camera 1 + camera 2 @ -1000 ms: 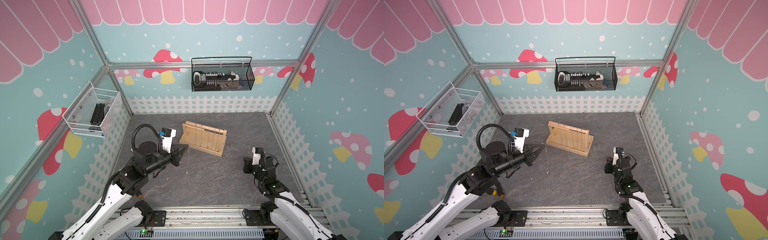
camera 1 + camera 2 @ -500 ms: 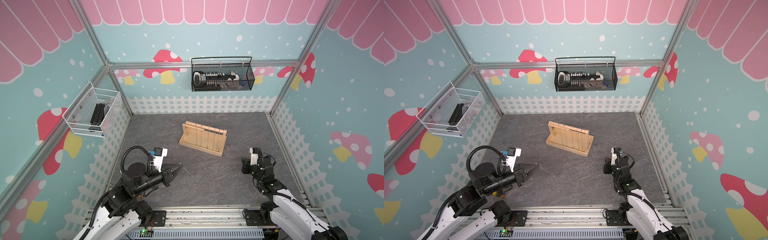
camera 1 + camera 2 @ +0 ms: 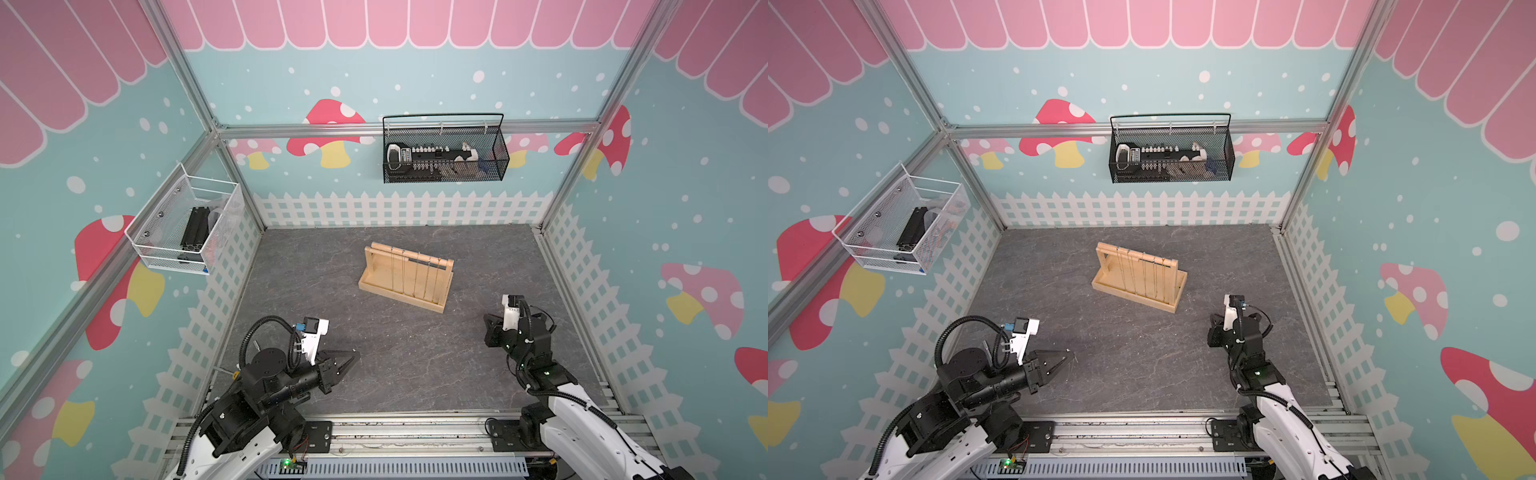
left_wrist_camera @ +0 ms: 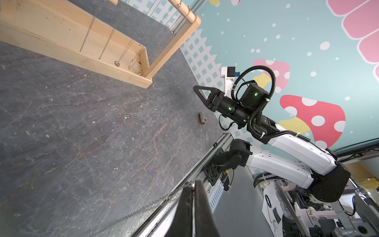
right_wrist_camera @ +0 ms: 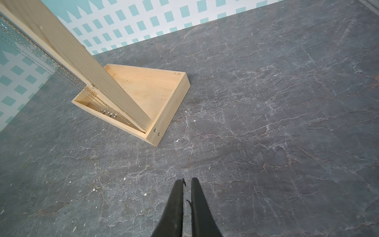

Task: Take the necklace off the jewelry display stand
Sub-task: Place the necklace at the center of the board.

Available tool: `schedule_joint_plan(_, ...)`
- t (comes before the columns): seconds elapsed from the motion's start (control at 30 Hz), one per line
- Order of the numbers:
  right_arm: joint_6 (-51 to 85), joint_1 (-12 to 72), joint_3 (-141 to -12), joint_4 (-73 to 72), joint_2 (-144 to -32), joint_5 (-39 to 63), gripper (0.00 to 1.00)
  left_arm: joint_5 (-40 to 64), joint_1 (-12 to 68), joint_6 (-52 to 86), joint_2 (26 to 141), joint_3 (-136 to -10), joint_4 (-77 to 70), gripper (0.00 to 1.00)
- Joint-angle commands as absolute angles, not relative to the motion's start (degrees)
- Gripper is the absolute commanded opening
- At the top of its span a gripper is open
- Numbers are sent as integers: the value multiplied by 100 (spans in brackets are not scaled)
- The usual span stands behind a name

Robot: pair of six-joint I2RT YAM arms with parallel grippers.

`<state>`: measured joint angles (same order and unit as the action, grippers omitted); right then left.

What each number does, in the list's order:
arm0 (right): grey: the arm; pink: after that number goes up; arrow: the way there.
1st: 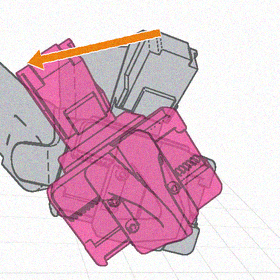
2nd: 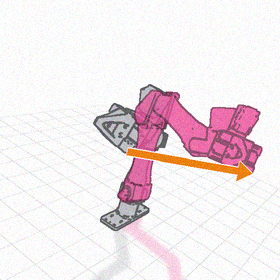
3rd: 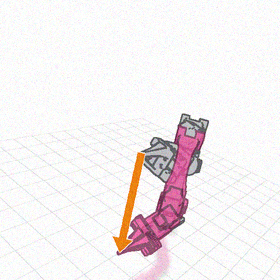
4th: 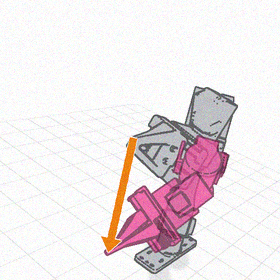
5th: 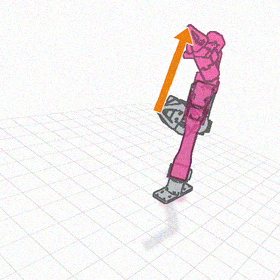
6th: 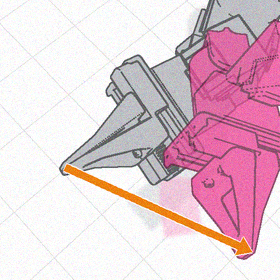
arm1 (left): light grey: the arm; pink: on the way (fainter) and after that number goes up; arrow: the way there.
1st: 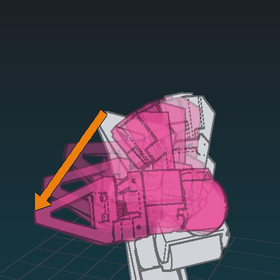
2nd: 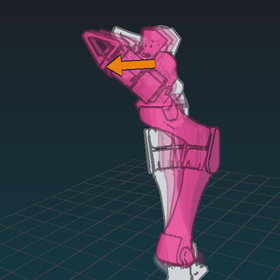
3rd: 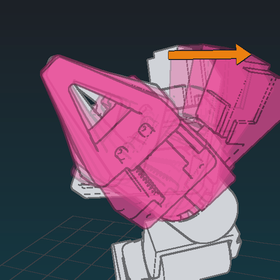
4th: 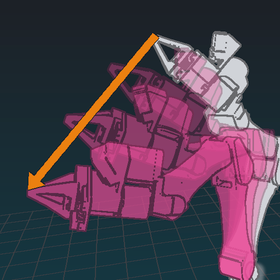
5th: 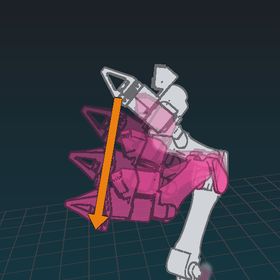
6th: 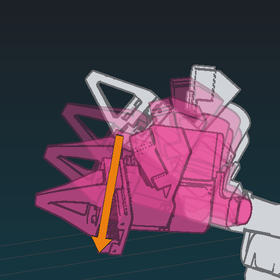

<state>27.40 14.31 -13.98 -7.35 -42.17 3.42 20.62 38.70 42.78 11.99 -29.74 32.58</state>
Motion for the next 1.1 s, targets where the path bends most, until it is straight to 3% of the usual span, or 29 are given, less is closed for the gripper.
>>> schedule_joint_plan(0.0, 2689, 1459, -1337, -813, -4185, 270, 12, 2163, 3894, 4603, 952, -2857, 3394, 0)
schedule_joint_plan(0.47, 2715, 1459, -1336, -768, -4281, 245, 12, 2151, 3934, 4900, 1188, -2657, 3382, 0)
schedule_joint_plan(1.07, 2789, 1453, -1411, -649, -4265, 297, 12, 1405, 3955, 4698, 1896, -2600, 3207, 0)
